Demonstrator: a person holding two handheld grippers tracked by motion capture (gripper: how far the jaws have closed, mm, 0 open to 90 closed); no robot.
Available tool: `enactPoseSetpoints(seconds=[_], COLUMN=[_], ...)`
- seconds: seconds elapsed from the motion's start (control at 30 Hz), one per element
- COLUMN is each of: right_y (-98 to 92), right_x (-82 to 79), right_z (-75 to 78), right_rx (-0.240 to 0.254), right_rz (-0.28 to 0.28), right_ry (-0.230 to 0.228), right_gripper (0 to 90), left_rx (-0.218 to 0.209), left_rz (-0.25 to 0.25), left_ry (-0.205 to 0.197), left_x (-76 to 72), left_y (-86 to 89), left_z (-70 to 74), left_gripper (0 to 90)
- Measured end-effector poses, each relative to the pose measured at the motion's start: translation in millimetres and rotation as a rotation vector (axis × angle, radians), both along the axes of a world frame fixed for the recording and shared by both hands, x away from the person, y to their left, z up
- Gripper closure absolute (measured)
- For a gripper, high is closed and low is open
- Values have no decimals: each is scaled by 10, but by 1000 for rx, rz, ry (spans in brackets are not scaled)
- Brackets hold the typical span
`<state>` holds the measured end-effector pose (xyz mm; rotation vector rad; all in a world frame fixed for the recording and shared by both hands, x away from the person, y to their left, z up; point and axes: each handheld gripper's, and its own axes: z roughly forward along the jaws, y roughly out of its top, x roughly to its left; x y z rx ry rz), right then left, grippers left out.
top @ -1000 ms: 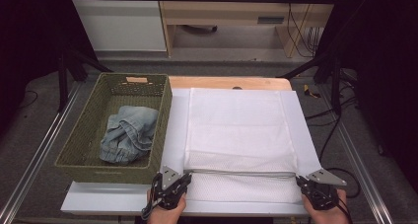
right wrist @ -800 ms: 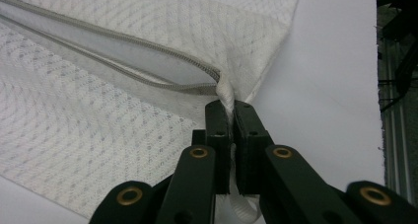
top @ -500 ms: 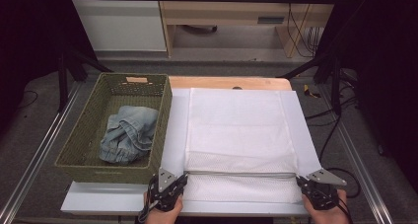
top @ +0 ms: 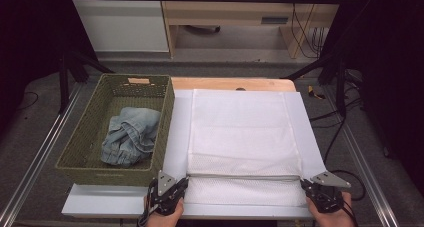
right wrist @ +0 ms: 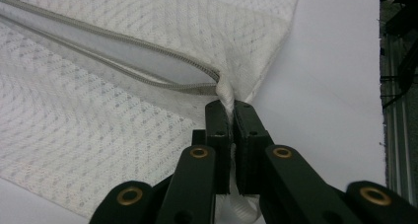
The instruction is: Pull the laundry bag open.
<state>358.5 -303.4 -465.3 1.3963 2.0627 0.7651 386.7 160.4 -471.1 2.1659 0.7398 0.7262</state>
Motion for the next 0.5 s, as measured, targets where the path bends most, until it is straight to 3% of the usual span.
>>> enactPoseSetpoints(seconds=[0.5], right_y=[-28], right_x=[-7], right_z=[-8], right_rx=[7], right_rz=[-9], right_ry=[14], right_gripper=[867], left_rx=[-15], left_rz=[33], left_ry=[8], left_x=[-12], left_y=[37], left_z=[-33], left_gripper=[868])
